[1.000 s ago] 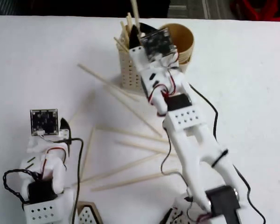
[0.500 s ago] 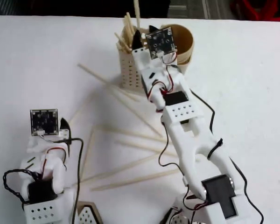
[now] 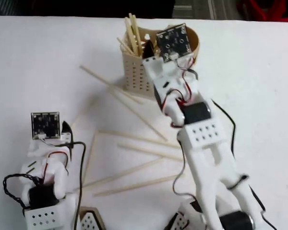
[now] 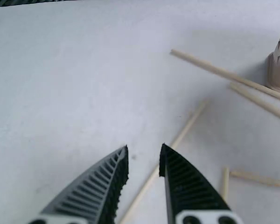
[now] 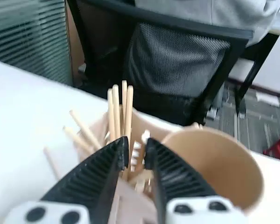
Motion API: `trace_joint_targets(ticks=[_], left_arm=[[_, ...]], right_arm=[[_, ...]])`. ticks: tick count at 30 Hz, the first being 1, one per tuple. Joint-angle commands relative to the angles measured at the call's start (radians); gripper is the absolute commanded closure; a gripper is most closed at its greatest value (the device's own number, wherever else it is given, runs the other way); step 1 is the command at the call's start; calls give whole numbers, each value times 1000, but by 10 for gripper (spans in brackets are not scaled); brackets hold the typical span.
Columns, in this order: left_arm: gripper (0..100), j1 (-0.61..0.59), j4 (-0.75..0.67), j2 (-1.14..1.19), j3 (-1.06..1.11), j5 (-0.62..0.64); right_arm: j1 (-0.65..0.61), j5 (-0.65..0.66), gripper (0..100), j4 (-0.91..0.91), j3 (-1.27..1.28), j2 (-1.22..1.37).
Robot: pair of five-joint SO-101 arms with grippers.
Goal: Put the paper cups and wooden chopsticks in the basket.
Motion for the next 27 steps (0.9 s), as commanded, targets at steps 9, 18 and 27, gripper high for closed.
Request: trace_joint_targets(ticks=[9, 18, 27], left_arm=[[857, -7, -26, -13, -17, -71], [842, -7, 160, -5, -170, -226], [842, 1, 256, 166, -399, -316]], right_arm=[[5, 2, 975, 429, 224, -338], [93, -8, 974, 154, 555, -398], [162, -9, 974, 53, 611, -398]])
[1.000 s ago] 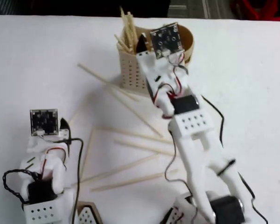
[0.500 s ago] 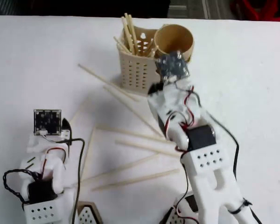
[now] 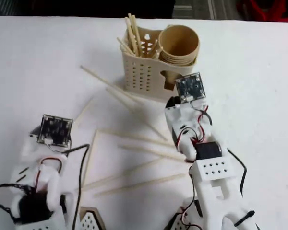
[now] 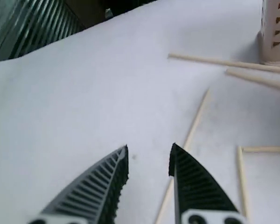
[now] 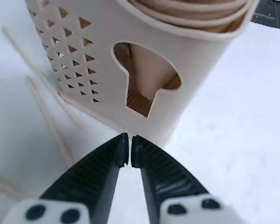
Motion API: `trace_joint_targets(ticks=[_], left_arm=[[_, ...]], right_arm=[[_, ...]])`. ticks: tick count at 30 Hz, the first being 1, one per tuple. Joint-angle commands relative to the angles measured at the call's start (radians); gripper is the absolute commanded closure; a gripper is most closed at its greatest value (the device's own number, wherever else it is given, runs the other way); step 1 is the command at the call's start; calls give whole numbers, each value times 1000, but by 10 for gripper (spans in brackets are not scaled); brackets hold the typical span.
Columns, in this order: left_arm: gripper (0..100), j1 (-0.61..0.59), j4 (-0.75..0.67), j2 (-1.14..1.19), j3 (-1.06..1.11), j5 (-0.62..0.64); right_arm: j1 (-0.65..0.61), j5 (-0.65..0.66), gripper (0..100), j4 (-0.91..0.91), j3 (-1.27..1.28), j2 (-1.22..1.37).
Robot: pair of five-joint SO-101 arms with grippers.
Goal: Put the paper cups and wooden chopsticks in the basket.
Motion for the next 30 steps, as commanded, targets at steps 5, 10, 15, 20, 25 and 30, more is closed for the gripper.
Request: trace_joint_targets(ticks=[5, 10, 15, 20, 25, 30], left_arm=[[842, 30, 6, 572, -365, -91], [842, 67, 11, 1020, -617, -152], [841, 73, 11, 1438, -853, -170], [842, 107, 23, 1781, -1057, -172], [842, 171, 106, 2022, -1254, -172], [842, 176, 130, 2207, -1432, -164]], right_arm=[[54, -11, 974, -45, -5, -25], [58, -11, 974, -59, 8, -25], [58, -11, 974, -153, 57, -25], [58, -11, 974, -171, 66, -25], [58, -8, 974, -171, 66, -25], [58, -3, 974, -171, 66, -27]])
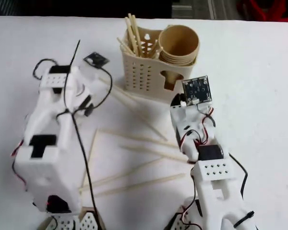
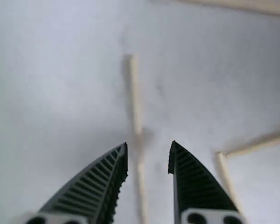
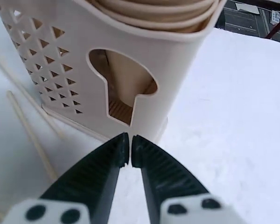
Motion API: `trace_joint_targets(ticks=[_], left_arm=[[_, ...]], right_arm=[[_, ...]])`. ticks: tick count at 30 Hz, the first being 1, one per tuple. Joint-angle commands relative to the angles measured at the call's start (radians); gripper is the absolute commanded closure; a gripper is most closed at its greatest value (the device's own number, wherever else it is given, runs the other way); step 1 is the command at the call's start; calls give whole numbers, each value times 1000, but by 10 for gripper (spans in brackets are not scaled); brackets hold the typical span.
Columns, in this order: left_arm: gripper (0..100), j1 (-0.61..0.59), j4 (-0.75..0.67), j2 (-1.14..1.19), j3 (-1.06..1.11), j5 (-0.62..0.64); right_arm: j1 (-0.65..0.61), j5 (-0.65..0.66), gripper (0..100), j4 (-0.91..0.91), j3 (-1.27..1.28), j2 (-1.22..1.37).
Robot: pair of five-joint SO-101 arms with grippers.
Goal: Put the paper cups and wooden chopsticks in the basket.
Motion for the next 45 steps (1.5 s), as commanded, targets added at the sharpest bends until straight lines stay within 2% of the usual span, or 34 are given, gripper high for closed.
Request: trace_joint_targets(ticks=[1, 8, 13, 21, 26, 33, 40, 45], left_arm=[[842, 7, 21, 127, -189, -5], [845, -22, 114, 323, -408, -2], [980, -19, 247, 432, -562, -9], [978, -10, 486, 461, -726, -11], [978, -18, 511, 326, -740, -2], [978, 15, 509, 13, -612, 5], [978, 130, 485, -329, -634, 146], [978, 274, 367, -487, -700, 295]], right_arm=[[8, -3, 974, -21, -8, -27], [8, -3, 974, -21, -8, -27], [8, -3, 974, -21, -8, -27], [22, -5, 974, -21, -8, -27], [35, -9, 974, -22, -8, -33], [35, -9, 974, -22, -8, -35], [35, -9, 974, -22, -8, -35], [35, -9, 974, -22, -8, -35]])
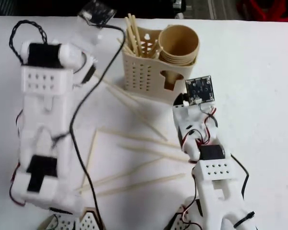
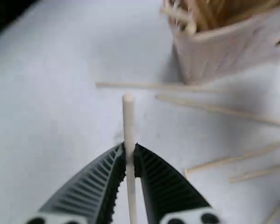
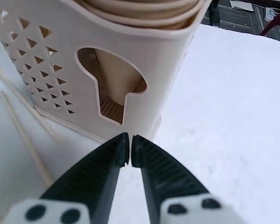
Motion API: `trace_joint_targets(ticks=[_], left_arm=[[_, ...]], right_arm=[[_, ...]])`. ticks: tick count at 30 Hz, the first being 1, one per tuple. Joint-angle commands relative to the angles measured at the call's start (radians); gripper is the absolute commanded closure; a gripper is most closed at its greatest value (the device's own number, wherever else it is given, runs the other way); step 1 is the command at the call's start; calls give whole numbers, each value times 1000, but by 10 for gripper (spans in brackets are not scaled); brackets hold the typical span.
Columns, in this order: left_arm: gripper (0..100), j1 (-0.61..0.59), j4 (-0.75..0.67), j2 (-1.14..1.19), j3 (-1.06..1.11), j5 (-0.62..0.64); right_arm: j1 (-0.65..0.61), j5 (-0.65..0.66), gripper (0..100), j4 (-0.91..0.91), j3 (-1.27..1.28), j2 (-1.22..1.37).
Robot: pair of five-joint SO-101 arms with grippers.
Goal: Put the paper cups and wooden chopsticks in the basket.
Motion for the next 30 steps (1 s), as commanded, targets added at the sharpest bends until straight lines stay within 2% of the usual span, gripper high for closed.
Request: trace_joint_targets(ticks=[1, 11, 16, 21, 30], left_arm=[[978, 134, -129, -171, -92, 133], [978, 280, -516, -186, -137, 301], [978, 334, -720, -182, -135, 313], [978, 354, -798, -101, -135, 313], [978, 292, -928, 108, -137, 315]], right_arm=[[8, -9, 974, -22, -8, -35], [10, -8, 974, -22, -8, -35], [10, -6, 974, -22, -8, -35], [10, -3, 974, -22, -8, -35], [10, -3, 974, -22, -8, -35]])
